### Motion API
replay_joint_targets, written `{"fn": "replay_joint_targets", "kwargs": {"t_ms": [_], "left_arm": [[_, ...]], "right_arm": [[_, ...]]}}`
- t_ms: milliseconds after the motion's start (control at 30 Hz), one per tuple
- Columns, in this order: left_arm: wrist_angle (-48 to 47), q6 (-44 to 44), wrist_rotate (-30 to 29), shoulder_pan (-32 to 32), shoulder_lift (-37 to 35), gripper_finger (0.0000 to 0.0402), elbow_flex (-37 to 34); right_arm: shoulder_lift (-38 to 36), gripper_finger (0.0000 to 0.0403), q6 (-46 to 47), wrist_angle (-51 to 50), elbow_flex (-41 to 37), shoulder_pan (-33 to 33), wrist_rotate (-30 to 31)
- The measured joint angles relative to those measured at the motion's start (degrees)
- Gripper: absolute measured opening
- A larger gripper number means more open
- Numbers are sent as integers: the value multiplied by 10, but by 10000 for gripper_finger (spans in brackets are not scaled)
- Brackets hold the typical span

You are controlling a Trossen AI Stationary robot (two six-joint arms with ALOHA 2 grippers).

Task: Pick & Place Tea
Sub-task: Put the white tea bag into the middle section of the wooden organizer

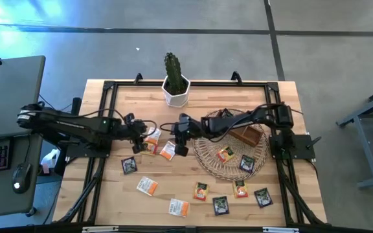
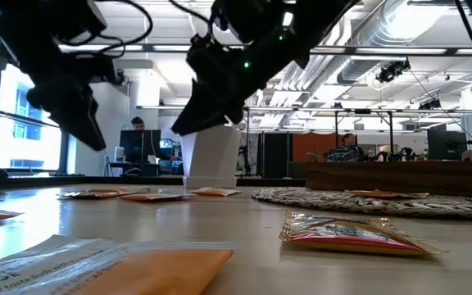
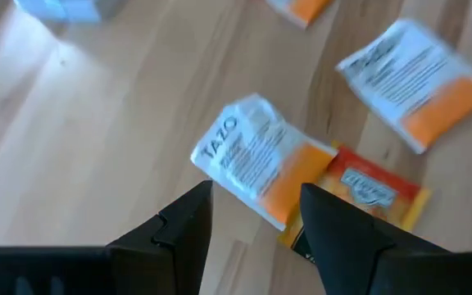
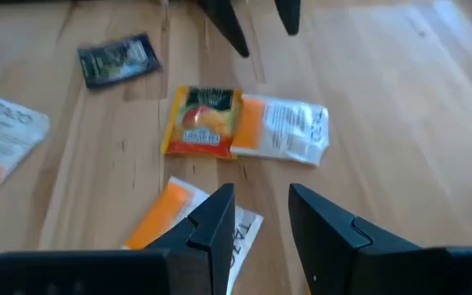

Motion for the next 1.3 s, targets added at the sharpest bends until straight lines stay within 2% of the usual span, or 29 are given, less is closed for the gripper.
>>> {"fn": "replay_joint_targets", "kwargs": {"t_ms": [133,467,833,1033,1300], "left_arm": [[65,-8,7,0,24,182,-27],[200,0,106,0,93,182,-28],[222,-2,90,0,154,182,-28],[265,-5,106,0,174,182,-28],[278,-5,154,0,178,182,-28]], "right_arm": [[24,114,0,18,0,2,11],[83,114,23,50,-1,-9,-20],[92,114,39,68,0,-12,-39],[96,114,51,73,0,-12,-19],[116,114,65,88,0,-12,-28]]}}
